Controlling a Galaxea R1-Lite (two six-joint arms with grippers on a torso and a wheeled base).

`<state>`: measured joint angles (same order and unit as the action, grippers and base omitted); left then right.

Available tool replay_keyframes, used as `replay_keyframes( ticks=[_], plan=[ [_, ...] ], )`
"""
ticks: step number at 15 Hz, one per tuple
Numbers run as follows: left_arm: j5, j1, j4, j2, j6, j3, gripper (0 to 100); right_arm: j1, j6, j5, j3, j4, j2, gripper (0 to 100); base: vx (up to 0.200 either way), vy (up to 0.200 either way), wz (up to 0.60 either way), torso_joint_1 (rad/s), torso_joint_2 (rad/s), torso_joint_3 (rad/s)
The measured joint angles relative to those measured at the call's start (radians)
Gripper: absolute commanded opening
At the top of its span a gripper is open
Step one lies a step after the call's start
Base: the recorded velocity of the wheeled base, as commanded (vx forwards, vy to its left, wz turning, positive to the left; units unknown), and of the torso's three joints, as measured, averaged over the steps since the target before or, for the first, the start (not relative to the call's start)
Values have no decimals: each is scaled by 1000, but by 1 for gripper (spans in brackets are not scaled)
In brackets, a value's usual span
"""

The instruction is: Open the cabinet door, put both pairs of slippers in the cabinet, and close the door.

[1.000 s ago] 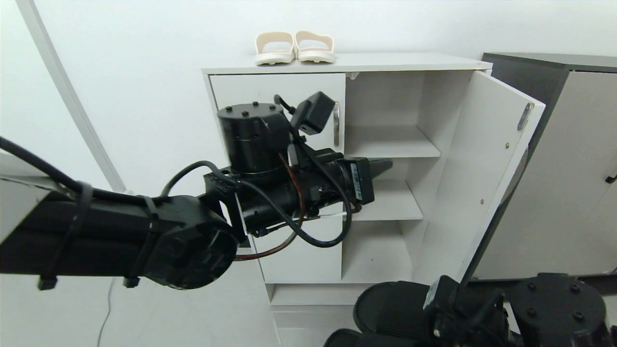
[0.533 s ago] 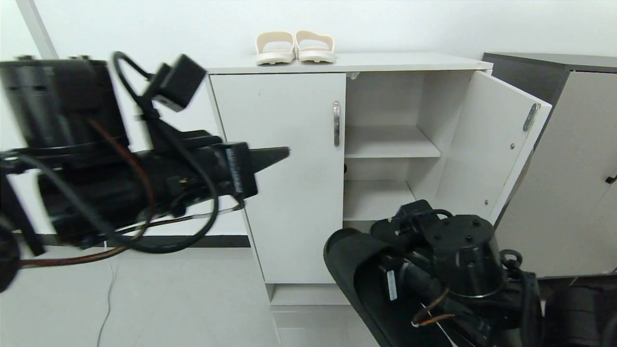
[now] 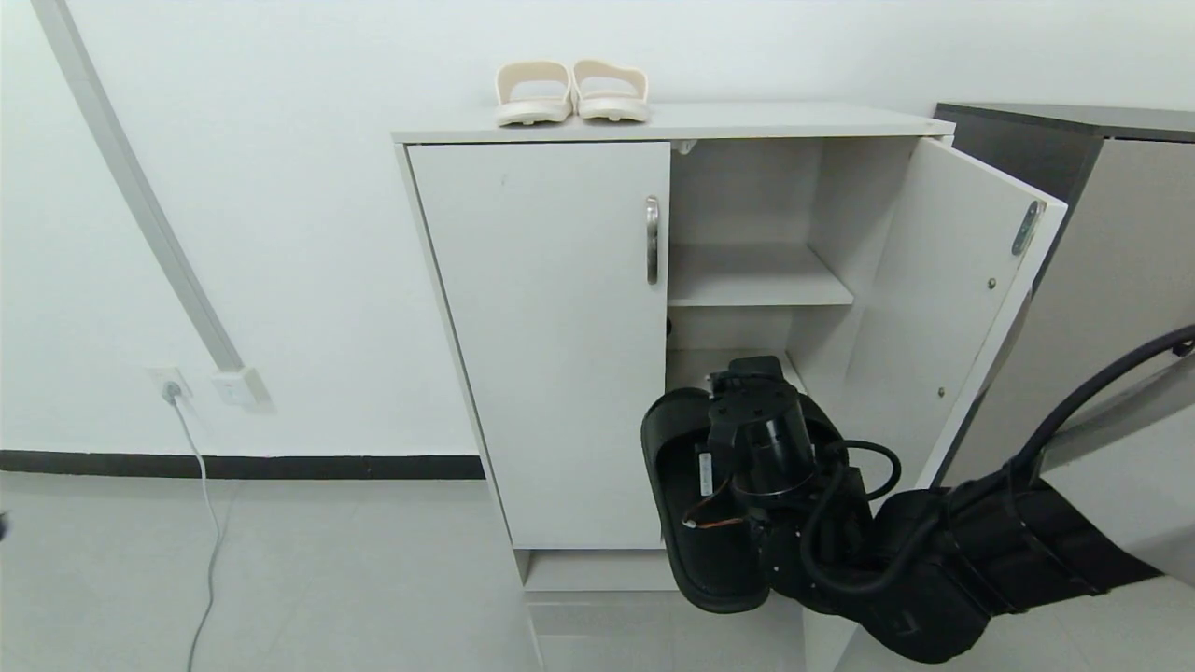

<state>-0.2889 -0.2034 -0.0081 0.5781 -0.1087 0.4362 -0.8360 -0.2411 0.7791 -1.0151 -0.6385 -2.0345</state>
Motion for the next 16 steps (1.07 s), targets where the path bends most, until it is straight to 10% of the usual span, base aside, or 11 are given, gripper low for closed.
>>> replay_keyframes(
  ticks=[5, 10, 16],
  plan=[
    [9, 197, 27, -424, 59, -316, 0, 5, 0, -1, -3, -1, -16, 0, 0, 0, 0, 0, 0, 0],
    [364, 204, 8, -562, 124, -427, 0, 17, 17, -6, -19, 0, -22, 0, 0, 0, 0, 0, 0, 0],
    [373, 203, 8, -580, 121, -434, 0, 29, 34, -20, -109, 0, -63, 0, 0, -33, 0, 0, 0, 0]
  ],
)
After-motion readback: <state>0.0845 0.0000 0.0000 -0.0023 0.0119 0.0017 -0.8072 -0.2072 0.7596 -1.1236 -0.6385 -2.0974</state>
